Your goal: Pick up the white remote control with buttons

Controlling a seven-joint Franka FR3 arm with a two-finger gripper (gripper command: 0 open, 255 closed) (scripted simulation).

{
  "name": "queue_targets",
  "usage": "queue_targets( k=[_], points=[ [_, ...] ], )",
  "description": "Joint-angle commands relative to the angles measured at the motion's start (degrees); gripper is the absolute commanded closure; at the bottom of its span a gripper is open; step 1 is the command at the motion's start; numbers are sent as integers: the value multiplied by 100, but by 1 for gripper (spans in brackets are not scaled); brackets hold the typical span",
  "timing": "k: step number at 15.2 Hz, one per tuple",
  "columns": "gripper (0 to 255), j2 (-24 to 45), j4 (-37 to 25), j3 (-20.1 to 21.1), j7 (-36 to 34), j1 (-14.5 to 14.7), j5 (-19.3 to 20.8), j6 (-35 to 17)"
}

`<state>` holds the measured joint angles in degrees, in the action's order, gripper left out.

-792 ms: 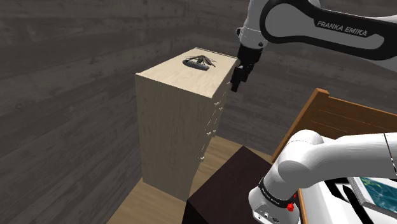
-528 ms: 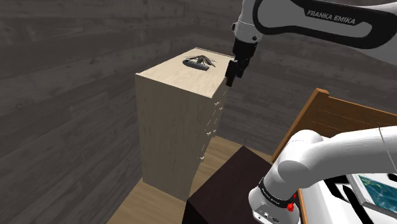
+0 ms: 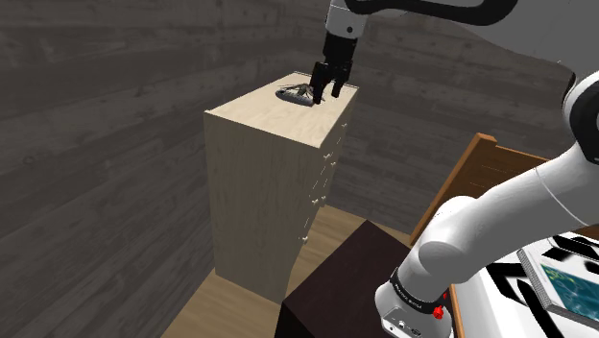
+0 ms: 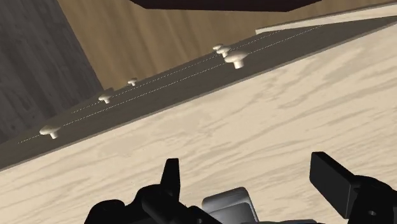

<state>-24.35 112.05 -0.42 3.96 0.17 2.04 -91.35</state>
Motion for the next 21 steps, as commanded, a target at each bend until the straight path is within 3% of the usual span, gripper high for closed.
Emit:
queue_targets(
  k=[1,3,12,13,21],
  points=[
    [0,483,-549,-80,-2,-25,-114,56],
    [0,862,-1010,-131,-20,-40,-218,129],
    [0,702,-255,-130,-19,-42,-214,-465],
    [255,695,-244,-130,-20,-41,-214,-469],
    [255,703,-228,-140,-5,-46,-212,-493]
  ],
)
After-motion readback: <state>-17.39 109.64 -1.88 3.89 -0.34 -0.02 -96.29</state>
